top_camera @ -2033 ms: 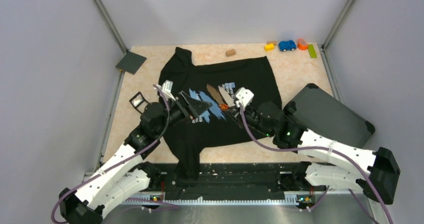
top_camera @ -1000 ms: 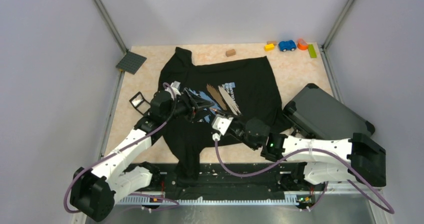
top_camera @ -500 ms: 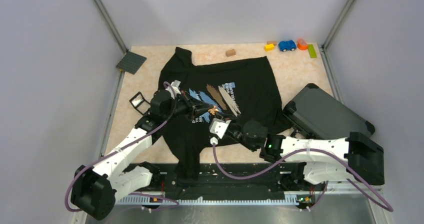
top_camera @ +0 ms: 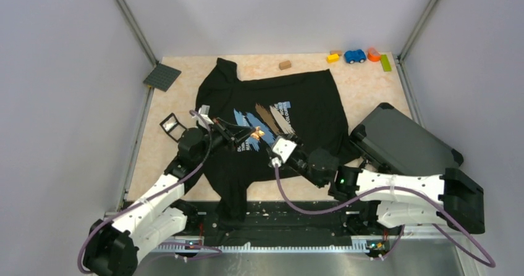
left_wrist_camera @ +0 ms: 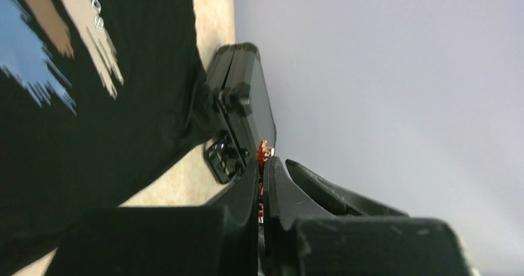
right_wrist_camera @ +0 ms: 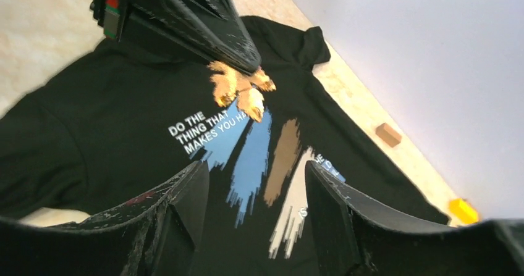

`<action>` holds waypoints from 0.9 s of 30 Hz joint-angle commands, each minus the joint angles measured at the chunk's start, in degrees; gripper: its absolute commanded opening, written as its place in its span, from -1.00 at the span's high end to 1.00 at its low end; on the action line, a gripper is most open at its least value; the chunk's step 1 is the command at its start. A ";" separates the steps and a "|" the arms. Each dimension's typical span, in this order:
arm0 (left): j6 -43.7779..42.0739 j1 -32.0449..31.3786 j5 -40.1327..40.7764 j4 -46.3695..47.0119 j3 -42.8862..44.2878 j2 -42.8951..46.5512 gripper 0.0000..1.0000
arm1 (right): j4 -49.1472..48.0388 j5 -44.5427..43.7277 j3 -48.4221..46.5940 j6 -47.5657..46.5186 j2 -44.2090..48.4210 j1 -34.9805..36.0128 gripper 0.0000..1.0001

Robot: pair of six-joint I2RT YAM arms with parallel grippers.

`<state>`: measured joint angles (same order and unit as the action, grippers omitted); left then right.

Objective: Pin the brooch onto the clothing

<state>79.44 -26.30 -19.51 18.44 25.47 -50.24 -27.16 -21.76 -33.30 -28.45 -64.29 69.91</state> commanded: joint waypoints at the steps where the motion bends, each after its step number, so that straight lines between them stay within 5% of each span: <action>1: -7.16 -0.14 6.53 12.00 -3.13 5.45 1.00 | 4.08 3.90 -2.33 17.36 4.49 -3.42 -0.20; 9: -11.36 -0.12 9.06 17.93 -9.67 15.54 1.00 | 4.27 20.60 -5.22 54.00 5.94 -18.20 -0.13; 14: -13.08 -0.14 8.45 20.41 -11.28 18.58 1.00 | 3.37 26.82 -8.07 62.29 1.98 -19.35 -0.11; 19: -13.11 -0.14 7.63 21.44 -11.39 19.10 1.00 | -8.43 36.02 -8.39 71.44 -3.21 -19.46 -0.08; 27: -11.60 -0.14 7.90 24.36 -13.34 19.25 1.00 | -11.78 39.32 -10.82 72.90 -7.12 -19.46 0.02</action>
<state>67.57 -26.30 -11.51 37.71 13.39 -31.97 -32.84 14.61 -40.64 42.15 -71.55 50.83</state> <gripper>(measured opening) 0.021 0.495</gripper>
